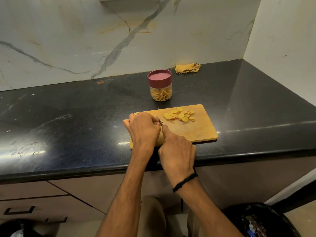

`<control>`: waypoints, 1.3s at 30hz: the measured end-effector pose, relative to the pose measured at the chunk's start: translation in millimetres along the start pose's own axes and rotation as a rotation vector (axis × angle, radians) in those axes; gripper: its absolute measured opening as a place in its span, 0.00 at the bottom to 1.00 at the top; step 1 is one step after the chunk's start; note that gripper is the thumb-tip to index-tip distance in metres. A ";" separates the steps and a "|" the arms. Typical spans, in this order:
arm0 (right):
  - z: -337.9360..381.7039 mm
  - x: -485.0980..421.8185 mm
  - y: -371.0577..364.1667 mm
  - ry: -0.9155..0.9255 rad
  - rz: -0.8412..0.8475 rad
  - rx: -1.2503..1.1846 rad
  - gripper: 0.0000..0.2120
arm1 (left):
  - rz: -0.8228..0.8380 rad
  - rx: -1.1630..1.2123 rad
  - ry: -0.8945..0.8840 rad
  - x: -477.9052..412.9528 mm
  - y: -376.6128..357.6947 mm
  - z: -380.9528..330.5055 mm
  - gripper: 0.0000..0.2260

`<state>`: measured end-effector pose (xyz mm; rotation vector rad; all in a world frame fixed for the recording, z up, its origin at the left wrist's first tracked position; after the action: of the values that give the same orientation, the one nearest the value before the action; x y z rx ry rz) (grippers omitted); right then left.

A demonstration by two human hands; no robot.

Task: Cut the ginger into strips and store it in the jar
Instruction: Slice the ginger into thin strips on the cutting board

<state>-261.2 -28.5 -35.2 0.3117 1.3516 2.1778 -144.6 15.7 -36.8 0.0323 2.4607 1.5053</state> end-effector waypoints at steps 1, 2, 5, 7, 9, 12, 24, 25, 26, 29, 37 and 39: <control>0.8 0.2 -0.1 0.002 -0.001 0.015 0.28 | -0.004 -0.005 0.001 0.2 0.0 -0.6 0.05; 1.2 1.0 -0.6 0.004 -0.003 0.032 0.28 | -0.007 -0.010 0.003 0.7 -0.1 -0.9 0.05; 0.9 3.3 -3.6 0.002 0.017 0.053 0.28 | -0.015 -0.022 0.006 2.1 1.0 -1.8 0.05; -0.3 4.3 -3.1 0.007 0.020 0.059 0.28 | -0.013 -0.023 0.015 2.8 2.2 -2.5 0.05; -2.0 8.7 -0.8 0.013 0.008 0.076 0.28 | -0.012 -0.042 0.022 4.0 3.3 -3.8 0.04; -6.8 21.0 0.6 -0.002 0.015 0.074 0.28 | -0.023 -0.074 0.021 4.8 3.3 -5.4 0.04; -31.7 35.9 21.1 -0.008 -0.056 -0.124 0.20 | -0.045 -0.089 -0.024 5.6 2.8 -4.3 0.04; -34.5 34.5 19.8 -0.023 -0.059 -0.168 0.19 | -0.049 -0.081 -0.025 5.4 4.2 -3.1 0.04; -36.4 33.5 18.8 -0.033 -0.069 -0.196 0.19 | -0.059 -0.067 -0.023 5.3 5.6 -1.0 0.04; -39.7 29.8 16.2 -0.043 -0.111 -0.232 0.19 | -0.086 -0.017 -0.017 2.0 10.4 8.1 0.06; -29.5 18.2 10.3 -0.011 -0.127 -0.163 0.20 | 0.018 -0.023 -0.114 0.3 17.6 5.3 0.08; -26.0 19.9 9.0 0.006 -0.112 -0.156 0.21 | 0.035 -0.018 -0.128 0.7 15.3 5.0 0.07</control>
<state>-292.7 -40.0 -41.1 0.1656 1.1646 2.1760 -145.9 27.3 -25.6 0.1639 2.3568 1.4907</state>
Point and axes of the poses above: each hand's wrist, its own x-axis away from the middle knuckle, its own y-axis out of the back of the hand, z = x × y, the point moved 4 cm from there along -x, towards the middle knuckle, and after that the axes turned 3 degrees about y, right-handed, at the moved point
